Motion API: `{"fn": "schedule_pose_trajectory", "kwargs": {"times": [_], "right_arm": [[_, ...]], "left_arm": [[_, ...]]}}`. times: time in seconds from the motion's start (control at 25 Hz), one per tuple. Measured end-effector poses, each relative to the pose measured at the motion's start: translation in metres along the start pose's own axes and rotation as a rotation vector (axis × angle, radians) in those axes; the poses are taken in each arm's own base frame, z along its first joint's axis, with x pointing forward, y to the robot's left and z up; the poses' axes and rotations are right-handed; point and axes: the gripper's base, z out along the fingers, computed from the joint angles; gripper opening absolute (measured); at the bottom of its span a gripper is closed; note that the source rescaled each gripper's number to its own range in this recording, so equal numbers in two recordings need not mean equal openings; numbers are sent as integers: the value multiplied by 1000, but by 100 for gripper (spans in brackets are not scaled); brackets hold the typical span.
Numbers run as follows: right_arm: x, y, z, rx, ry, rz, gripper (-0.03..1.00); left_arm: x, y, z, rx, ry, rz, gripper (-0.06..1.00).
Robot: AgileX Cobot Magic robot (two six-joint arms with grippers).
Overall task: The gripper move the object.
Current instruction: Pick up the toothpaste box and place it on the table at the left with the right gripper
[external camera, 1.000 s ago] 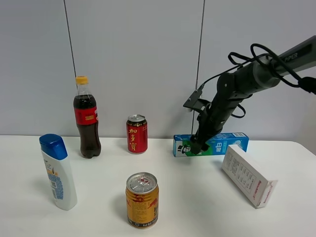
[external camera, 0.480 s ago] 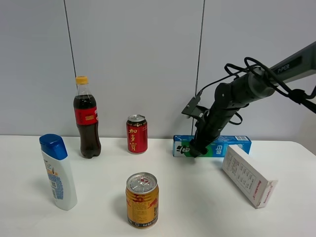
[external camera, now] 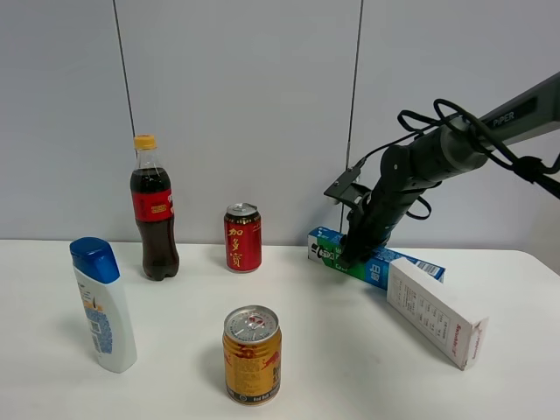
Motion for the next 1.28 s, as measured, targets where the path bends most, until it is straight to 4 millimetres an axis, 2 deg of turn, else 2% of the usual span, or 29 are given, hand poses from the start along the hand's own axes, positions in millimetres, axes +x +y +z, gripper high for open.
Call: {"fn": "schedule_pose_trajectory", "kwargs": {"times": [0.12, 0.24, 0.36, 0.56, 0.8, 0.92, 1.04, 1.16, 1.28], "right_arm": [[0, -3, -3, 11, 9, -21, 0], [3, -9, -8, 26, 21, -30, 0], [3, -21, -23, 47, 29, -36, 0], [-5, -38, -66, 61, 43, -25, 0], [-18, -44, -126, 16, 40, 45, 0], [-31, -41, -164, -2, -13, 53, 0], [-49, -30, -192, -34, -96, -3, 0], [-68, -10, -206, -93, -181, -93, 0], [-84, 14, -209, -155, -241, -204, 0]], "left_arm": [[0, 0, 0, 0, 0, 0, 100], [0, 0, 0, 0, 0, 0, 100], [0, 0, 0, 0, 0, 0, 100], [0, 0, 0, 0, 0, 0, 100], [0, 0, 0, 0, 0, 0, 100], [0, 0, 0, 0, 0, 0, 100], [0, 0, 0, 0, 0, 0, 100], [0, 0, 0, 0, 0, 0, 100], [0, 0, 0, 0, 0, 0, 100]]}}
